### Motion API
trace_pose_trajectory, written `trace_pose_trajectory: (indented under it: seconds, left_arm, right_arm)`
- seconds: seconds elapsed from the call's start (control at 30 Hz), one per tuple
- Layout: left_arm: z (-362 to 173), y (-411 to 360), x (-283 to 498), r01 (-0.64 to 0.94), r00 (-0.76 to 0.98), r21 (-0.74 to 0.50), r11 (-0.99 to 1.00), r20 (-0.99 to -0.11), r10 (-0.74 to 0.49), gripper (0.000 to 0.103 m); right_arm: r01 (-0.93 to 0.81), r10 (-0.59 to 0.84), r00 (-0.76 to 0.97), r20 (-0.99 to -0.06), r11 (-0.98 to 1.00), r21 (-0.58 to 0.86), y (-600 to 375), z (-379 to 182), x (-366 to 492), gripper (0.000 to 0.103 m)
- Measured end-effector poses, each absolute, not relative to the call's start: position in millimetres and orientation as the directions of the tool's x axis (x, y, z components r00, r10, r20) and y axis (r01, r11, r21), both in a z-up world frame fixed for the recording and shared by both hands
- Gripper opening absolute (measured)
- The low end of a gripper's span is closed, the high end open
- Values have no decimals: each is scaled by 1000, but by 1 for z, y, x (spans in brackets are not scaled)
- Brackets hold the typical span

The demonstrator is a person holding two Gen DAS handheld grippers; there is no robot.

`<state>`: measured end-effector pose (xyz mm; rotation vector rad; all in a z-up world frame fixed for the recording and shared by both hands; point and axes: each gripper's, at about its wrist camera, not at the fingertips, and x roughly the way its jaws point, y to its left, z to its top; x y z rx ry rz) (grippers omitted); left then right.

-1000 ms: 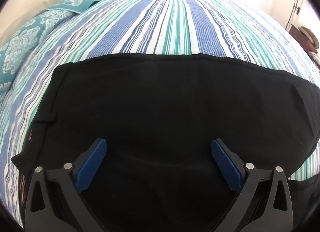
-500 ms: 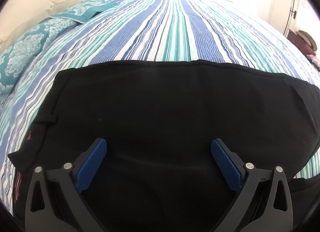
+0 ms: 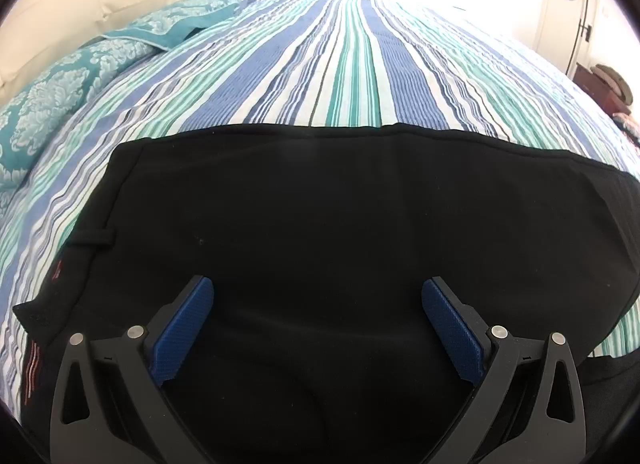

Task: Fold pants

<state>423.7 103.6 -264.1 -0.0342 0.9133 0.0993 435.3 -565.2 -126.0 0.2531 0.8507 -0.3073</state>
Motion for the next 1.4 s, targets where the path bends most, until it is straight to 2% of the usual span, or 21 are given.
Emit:
trace_pose_trajectory:
  seconds: [0.07, 0.13, 0.17, 0.23, 0.37, 0.43, 0.47, 0.5, 0.57, 0.67, 0.83, 1.0, 1.1, 1.23, 1.27, 1.33, 1.4]
  left_arm:
    - [-264, 104, 424, -101, 608, 11, 995, -791, 71, 103]
    - [-265, 104, 424, -101, 610, 8, 995, -789, 69, 103]
    - [-265, 104, 424, -101, 611, 8, 995, -789, 68, 103]
    - [-265, 104, 424, -101, 612, 7, 995, -788, 67, 103]
    - [-265, 104, 424, -101, 612, 7, 995, -788, 68, 103]
    - [-265, 104, 424, -101, 612, 8, 995, -788, 68, 103]
    - [-265, 104, 425, -101, 612, 8, 995, -788, 69, 103]
    - [-265, 104, 424, -101, 611, 8, 995, -788, 68, 102]
    - [-265, 104, 425, -101, 611, 9, 995, -789, 69, 103]
    - [-265, 104, 425, -101, 609, 13, 995, -790, 73, 102]
    - [-264, 102, 427, -103, 599, 29, 994, -796, 85, 102]
    - [-257, 100, 435, -112, 533, 65, 992, -838, 115, 103]
    - [-235, 96, 425, -135, 478, 95, 986, -866, 148, 102]
    - [-202, 84, 374, -77, 505, 23, 997, -861, 59, 102]
    - [-196, 80, 357, -59, 505, 12, 998, -862, 41, 102]
    - [-188, 72, 324, -46, 500, -25, 999, -866, 1, 102]
    - [-188, 64, 292, -49, 483, -82, 995, -874, -48, 102]
  right_arm:
    - [418, -117, 584, -803, 891, 175, -614, -131, 468, 101]
    - [453, -40, 555, -831, 852, 262, -643, -138, 497, 93]
    - [444, -36, 541, -840, 861, 249, -647, -140, 512, 85]
    - [389, -84, 502, -861, 911, 139, -642, -144, 540, 80]
    - [282, -149, 426, -892, 959, -25, -632, -158, 580, 61]
    - [253, -146, 404, -903, 967, -43, -633, -163, 587, 46]
    - [239, -141, 398, -907, 970, -46, -633, -164, 586, 23]
    - [230, -149, 402, -904, 971, -57, -632, -160, 584, 11]
    - [199, -148, 445, -883, 978, -63, -623, -147, 577, 7]
    - [141, -123, 512, -850, 988, -58, -598, -115, 544, 6]
    - [-18, -32, 605, -795, 998, -54, -522, -62, 442, 5]
    - [-37, 15, 613, -790, 999, -10, -467, -59, 303, 5]
    - [43, -53, 581, -812, 998, -34, -459, -82, 230, 5]
    - [229, -270, 495, -826, 957, -175, -461, -113, 179, 8]
    - [250, -319, 481, -817, 943, -221, -458, -114, 174, 12]
    - [266, -381, 516, -767, 923, -279, -444, -105, 168, 32]
    - [275, -392, 602, -696, 920, -280, -424, -86, 162, 94]
